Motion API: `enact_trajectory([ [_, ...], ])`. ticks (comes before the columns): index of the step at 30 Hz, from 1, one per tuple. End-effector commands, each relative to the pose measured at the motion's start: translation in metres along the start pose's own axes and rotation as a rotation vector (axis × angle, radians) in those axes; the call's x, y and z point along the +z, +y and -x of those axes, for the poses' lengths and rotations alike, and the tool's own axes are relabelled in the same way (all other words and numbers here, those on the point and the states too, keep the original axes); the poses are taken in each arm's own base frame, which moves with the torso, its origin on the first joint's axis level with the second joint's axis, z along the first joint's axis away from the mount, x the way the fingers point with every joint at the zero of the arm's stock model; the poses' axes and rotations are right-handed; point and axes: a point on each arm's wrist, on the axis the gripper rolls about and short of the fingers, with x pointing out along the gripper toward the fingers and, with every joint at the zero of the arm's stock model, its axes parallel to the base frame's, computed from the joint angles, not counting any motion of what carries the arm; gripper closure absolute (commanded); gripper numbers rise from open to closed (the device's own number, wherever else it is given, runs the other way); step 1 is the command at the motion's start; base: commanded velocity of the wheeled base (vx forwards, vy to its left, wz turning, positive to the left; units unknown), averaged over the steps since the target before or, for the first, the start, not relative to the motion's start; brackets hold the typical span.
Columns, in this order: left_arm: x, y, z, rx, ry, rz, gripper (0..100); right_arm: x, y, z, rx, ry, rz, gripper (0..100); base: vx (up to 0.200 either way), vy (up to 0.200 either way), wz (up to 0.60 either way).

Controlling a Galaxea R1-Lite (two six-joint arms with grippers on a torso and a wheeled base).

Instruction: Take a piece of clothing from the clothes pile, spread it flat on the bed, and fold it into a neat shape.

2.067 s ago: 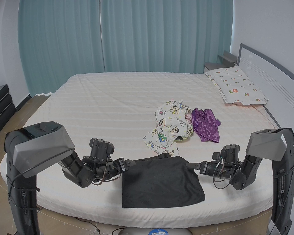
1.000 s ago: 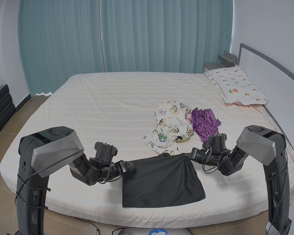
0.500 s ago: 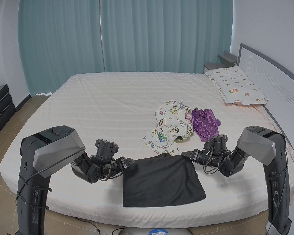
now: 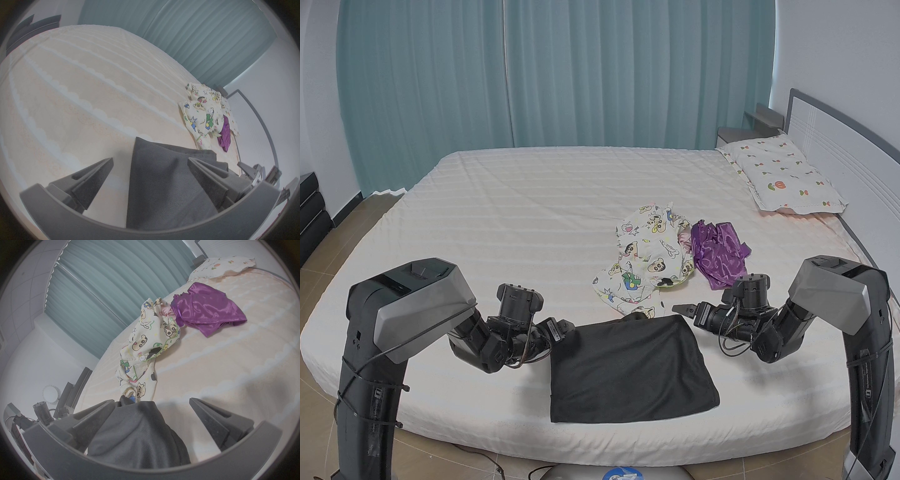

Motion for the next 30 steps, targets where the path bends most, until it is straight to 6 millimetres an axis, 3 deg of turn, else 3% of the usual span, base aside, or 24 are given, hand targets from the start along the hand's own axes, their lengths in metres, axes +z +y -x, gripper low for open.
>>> enact_trajectory([
  [1, 0.027, -0.006, 0.054, -0.032, -0.072, 0.076, 0, 0.022, 0.01, 0.053, 0.008, -0.085, 0.0, 0, 0.0, 0.0, 0.0],
  [6, 0.04, -0.007, 0.127, -0.099, -0.145, 0.084, 0, 0.037, 0.033, 0.124, 0.039, -0.181, 0.019, 0, 0.0, 0.0, 0.0],
  [7, 0.04, -0.007, 0.129, -0.103, -0.147, 0.082, 0, 0.037, 0.034, 0.126, 0.041, -0.184, 0.02, 0, 0.0, 0.0, 0.0],
  [8, 0.039, -0.009, 0.159, -0.138, -0.176, 0.071, 0, 0.045, 0.049, 0.156, 0.064, -0.235, 0.043, 0, 0.0, 0.0, 0.0],
  [9, 0.039, -0.009, 0.159, -0.138, -0.176, 0.071, 0, 0.045, 0.049, 0.156, 0.064, -0.235, 0.043, 0, 0.0, 0.0, 0.0],
  [10, 0.037, -0.01, 0.191, -0.173, -0.209, 0.06, 0, 0.048, 0.063, 0.187, 0.084, -0.282, 0.062, 0, 0.0, 0.0, 0.0],
  [14, 0.024, -0.007, 0.258, -0.248, -0.291, 0.047, 0, 0.032, 0.076, 0.244, 0.088, -0.314, 0.149, 0, 0.0, 0.0, 0.0],
  [17, 0.014, -0.004, 0.307, -0.324, -0.38, 0.035, 0, 0.017, 0.075, 0.273, 0.063, -0.345, 0.246, 0, 0.0, 0.0, 0.0],
  [19, 0.012, -0.003, 0.311, -0.329, -0.388, 0.033, 0, 0.016, 0.074, 0.276, 0.058, -0.35, 0.251, 0, 0.0, 0.0, 0.0],
  [20, -0.004, 0.008, 0.343, -0.346, -0.455, -0.006, 0, 0.005, 0.074, 0.298, 0.021, -0.4, 0.295, 0, 0.0, 0.0, 0.0],
  [21, -0.009, 0.013, 0.351, -0.335, -0.477, -0.027, 0, 0.001, 0.074, 0.305, 0.01, -0.419, 0.304, 0, 0.0, 0.0, 0.0],
  [22, -0.009, 0.013, 0.351, -0.335, -0.477, -0.027, 0, 0.001, 0.074, 0.305, 0.01, -0.419, 0.304, 0, 0.0, 0.0, 0.0],
  [23, -0.023, 0.025, 0.366, -0.302, -0.518, -0.073, 0, -0.008, 0.074, 0.321, -0.008, -0.456, 0.329, 0, 0.0, 0.0, 0.0],
  [26, -0.04, 0.037, 0.387, -0.297, -0.589, -0.095, 0, -0.025, 0.072, 0.343, -0.019, -0.499, 0.363, 0, 0.0, 0.0, 0.0],
  [30, -0.056, 0.051, 0.403, -0.282, -0.649, -0.123, 0, -0.04, 0.068, 0.363, -0.062, -0.529, 0.365, 0, 0.0, 0.0, 0.0],
])
